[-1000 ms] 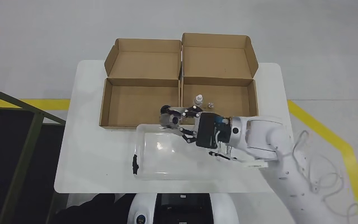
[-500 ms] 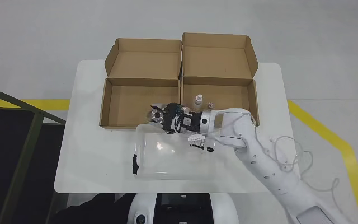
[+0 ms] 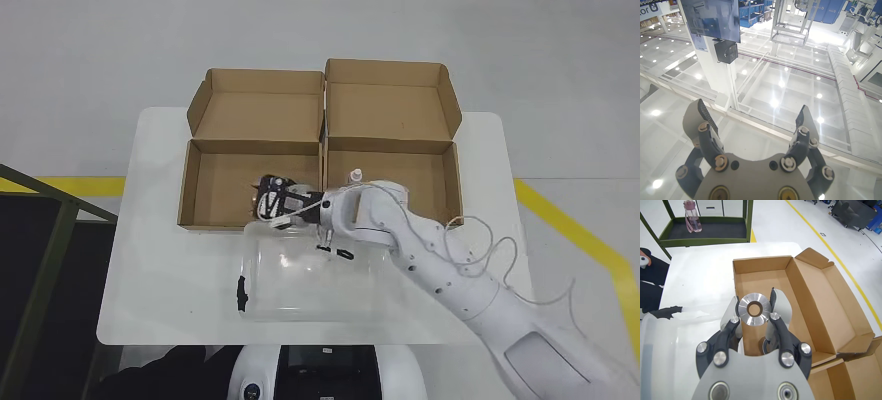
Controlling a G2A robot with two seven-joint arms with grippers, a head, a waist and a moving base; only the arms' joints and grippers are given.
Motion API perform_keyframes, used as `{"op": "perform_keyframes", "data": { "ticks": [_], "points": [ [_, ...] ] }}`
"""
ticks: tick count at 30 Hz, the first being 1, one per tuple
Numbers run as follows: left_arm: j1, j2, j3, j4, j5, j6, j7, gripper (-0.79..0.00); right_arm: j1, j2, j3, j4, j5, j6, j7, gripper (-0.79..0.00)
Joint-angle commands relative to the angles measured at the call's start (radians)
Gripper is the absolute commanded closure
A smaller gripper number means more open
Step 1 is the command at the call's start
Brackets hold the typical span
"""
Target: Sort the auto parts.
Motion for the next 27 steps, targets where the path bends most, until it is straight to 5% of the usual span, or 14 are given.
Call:
{"op": "perform_keyframes", "data": {
  "ticks": [1, 27],
  "points": [
    [0.0, 0.0, 0.0, 0.0, 0.0, 0.0, 0.0, -0.785, 0.023, -0.015, -0.02, 0.03, 0.011, 0.013, 0.016, 0.0],
    [0.0, 0.0, 0.0, 0.0, 0.0, 0.0, 0.0, -0.785, 0.216, -0.209, -0.181, 0.392, 0.072, 0.075, 0.174, 0.0]
  ]
}}
